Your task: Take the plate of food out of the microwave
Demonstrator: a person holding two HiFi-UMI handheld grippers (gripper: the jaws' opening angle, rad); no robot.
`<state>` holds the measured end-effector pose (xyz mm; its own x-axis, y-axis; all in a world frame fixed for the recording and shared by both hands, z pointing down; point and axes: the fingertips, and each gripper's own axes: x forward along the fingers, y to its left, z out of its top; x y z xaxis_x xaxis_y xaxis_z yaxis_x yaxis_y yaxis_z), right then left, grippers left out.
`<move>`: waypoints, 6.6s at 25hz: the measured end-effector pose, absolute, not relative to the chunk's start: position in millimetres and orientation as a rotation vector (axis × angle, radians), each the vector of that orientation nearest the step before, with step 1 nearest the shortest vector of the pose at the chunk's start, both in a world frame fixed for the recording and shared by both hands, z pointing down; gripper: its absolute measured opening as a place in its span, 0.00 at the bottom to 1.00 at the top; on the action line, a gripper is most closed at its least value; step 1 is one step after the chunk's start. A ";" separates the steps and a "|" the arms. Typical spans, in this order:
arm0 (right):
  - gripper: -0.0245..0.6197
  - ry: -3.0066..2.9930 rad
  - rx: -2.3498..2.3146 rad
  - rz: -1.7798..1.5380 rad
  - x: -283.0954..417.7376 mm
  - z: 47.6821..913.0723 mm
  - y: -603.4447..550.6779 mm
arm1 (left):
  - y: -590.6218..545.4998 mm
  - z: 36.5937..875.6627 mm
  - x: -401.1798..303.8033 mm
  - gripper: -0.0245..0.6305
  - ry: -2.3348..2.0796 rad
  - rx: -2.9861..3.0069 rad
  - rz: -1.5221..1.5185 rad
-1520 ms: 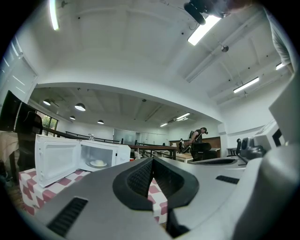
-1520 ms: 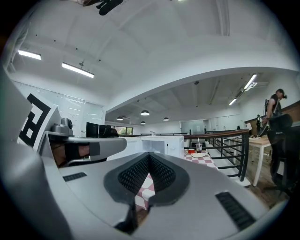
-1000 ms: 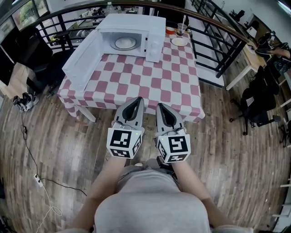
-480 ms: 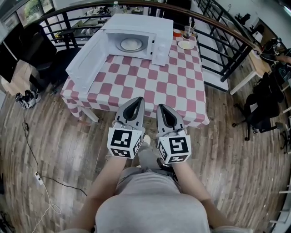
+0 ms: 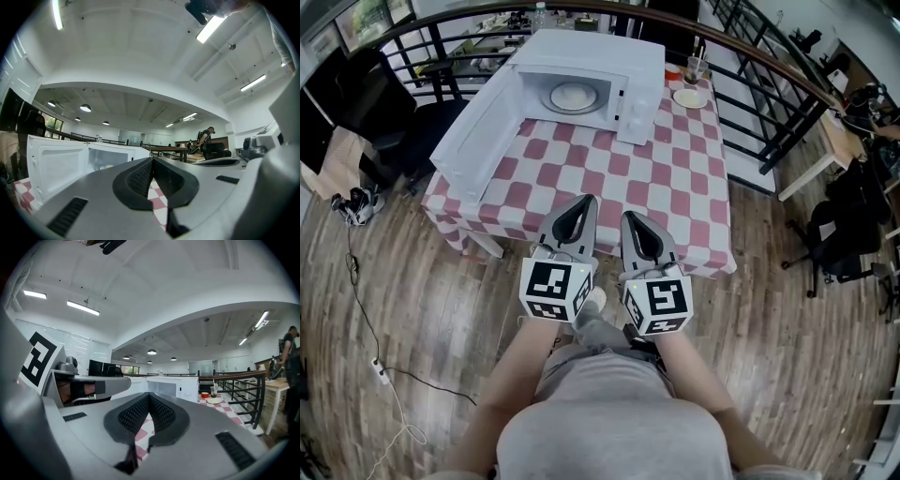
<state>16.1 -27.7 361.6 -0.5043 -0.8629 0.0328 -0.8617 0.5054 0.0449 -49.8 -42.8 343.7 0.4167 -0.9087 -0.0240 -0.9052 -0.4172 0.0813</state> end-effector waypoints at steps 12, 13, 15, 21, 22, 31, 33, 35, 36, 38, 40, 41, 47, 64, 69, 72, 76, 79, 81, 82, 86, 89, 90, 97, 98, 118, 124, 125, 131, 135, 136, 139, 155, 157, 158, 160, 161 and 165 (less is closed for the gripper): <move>0.08 -2.705 1.516 -0.012 -3.5 363.2 -98.8 | -112.0 344.5 -68.0 0.04 -1.683 2.581 -0.074; 0.08 -2.704 1.514 -0.010 -4.7 363.8 -105.0 | -118.5 344.6 -69.3 0.04 -1.683 2.579 -0.072; 0.08 -2.703 1.512 -0.007 -6.7 364.1 -118.6 | -132.1 344.6 -71.6 0.04 -1.682 2.576 -0.070; 0.08 -2.704 1.519 -0.007 -12.1 362.0 -160.5 | -171.4 345.5 -77.4 0.04 -1.676 2.576 -0.055; 0.08 -2.705 1.519 -0.004 -13.3 362.2 -166.8 | -177.8 345.9 -78.4 0.04 -1.675 2.577 -0.052; 0.08 -2.715 1.487 0.012 -24.1 366.1 -224.7 | -236.8 353.0 -81.0 0.04 -1.659 2.577 -0.024; 0.08 -2.716 1.481 0.016 -25.9 366.7 -237.0 | -248.6 355.8 -81.6 0.04 -1.655 2.574 -0.018; 0.08 -2.715 1.472 0.023 -27.0 368.4 -247.7 | -258.9 359.5 -82.7 0.04 -1.651 2.568 -0.012; 0.08 -2.715 1.468 0.026 -27.3 369.2 -252.7 | -263.9 361.2 -83.7 0.04 -1.652 2.563 -0.010; 0.08 -2.714 1.465 0.032 -27.1 370.3 -262.6 | -274.1 364.1 -85.9 0.04 -1.656 2.552 -0.006; 0.08 -2.711 1.465 0.035 -26.8 371.4 -271.4 | -283.4 366.9 -88.0 0.04 -1.660 2.545 -0.001; 0.08 -2.710 1.464 0.036 -26.6 372.0 -274.9 | -287.2 368.4 -89.0 0.04 -1.662 2.542 0.002; 0.08 -2.688 1.468 0.038 -25.0 377.7 -289.1 | -303.1 376.4 -91.4 0.04 -1.655 2.536 0.017; 0.08 -2.629 1.500 0.020 -29.4 389.8 -306.7 | -342.9 413.2 -106.1 0.04 -1.562 2.429 -0.005; 0.08 -2.624 1.491 0.018 -31.3 394.1 -315.3 | -361.1 425.4 -112.9 0.09 -1.509 2.338 -0.070; 0.08 -2.626 1.477 0.023 -35.0 397.4 -321.7 | -373.5 432.8 -118.4 0.20 -1.475 2.268 -0.117; 0.08 -2.630 1.450 0.039 -40.8 402.2 -329.7 | -388.0 448.2 -125.4 0.33 -1.418 2.150 -0.172; 0.08 -2.626 1.429 0.057 -43.0 408.9 -336.4 | -398.4 461.6 -129.8 0.36 -1.388 2.084 -0.187; 0.08 -2.621 1.415 0.073 -44.3 414.3 -339.9 | -404.6 470.3 -132.7 0.37 -1.375 2.046 -0.189; 0.08 -2.618 1.407 0.082 -45.3 417.0 -340.8 | -407.5 475.1 -134.5 0.39 -1.366 2.019 -0.195; 0.08 -2.613 1.361 0.107 -51.9 426.4 -341.6 | -419.4 492.8 -142.2 0.45 -1.325 1.910 -0.236; 0.08 -2.612 1.343 0.125 -55.7 431.4 -344.6 | -428.3 502.0 -148.7 0.52 -1.317 1.855 -0.251; 0.08 -2.611 1.342 0.131 -56.1 432.8 -346.0 | -431.1 505.5 -150.1 0.52 -1.310 1.838 -0.254; 0.08 -2.587 1.348 0.175 -52.7 445.9 -353.4 | -450.8 533.2 -160.5 0.52 -1.292 1.681 -0.319; 0.08 -2.582 1.350 0.183 -51.9 447.7 -354.8 | -454.6 536.7 -162.7 0.52 -1.296 1.655 -0.327; 0.08 -2.521 1.369 0.238 -43.5 469.6 -366.1 | -493.5 594.8 -180.5 0.52 -1.390 1.160 -0.341; 0.08 -2.515 1.361 0.230 -45.2 471.0 -364.6 | -500.0 603.2 -178.9 0.52 -1.376 1.082 -0.382; 0.08 -2.512 1.363 0.230 -44.6 470.9 -364.7 | -500.5 603.7 -178.8 0.52 -1.374 1.074 -0.391; 0.08 -2.496 1.393 0.232 -39.1 470.5 -366.4 | -500.3 605.8 -180.2 0.52 -1.360 1.031 -0.438; 0.08 -2.490 1.415 0.229 -34.9 468.6 -366.3 | -497.2 605.6 -180.6 0.50 -1.348 1.030 -0.435; 0.08 -2.488 1.420 0.229 -33.6 468.2 -366.2 | -496.4 605.0 -180.5 0.50 -1.346 1.029 -0.437; 0.08 -2.484 1.433 0.229 -31.1 466.7 -364.9 | -493.0 603.5 -180.4 0.46 -1.345 1.021 -0.439; 0.08 -2.492 1.452 0.199 -32.3 457.2 -359.3 | -474.8 595.7 -181.3 0.32 -1.285 1.010 -0.503; 0.08 -2.492 1.449 0.197 -32.1 457.4 -358.7 | -473.9 593.4 -181.2 0.28 -1.280 1.014 -0.507; 0.08 -2.492 1.448 0.196 -32.0 457.4 -358.5 | -473.6 592.3 -181.0 0.26 -1.278 1.014 -0.508; 0.08 -2.491 1.448 0.192 -31.9 456.7 -357.6 | -472.4 590.9 -180.6 0.24 -1.267 1.008 -0.512; 0.08 -2.492 1.448 0.191 -32.3 456.2 -356.9 | -471.5 590.2 -180.8 0.24 -1.260 1.003 -0.515; 0.08 -2.495 1.443 0.185 -33.8 454.9 -356.0 | -470.2 587.4 -182.2 0.20 -1.247 0.992 -0.518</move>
<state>-33.8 -356.0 454.9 -0.4765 -0.8335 0.2797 -0.8656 0.5004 0.0164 -182.2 -470.2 587.4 0.2828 -0.7943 0.5377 -0.1788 0.5071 0.8431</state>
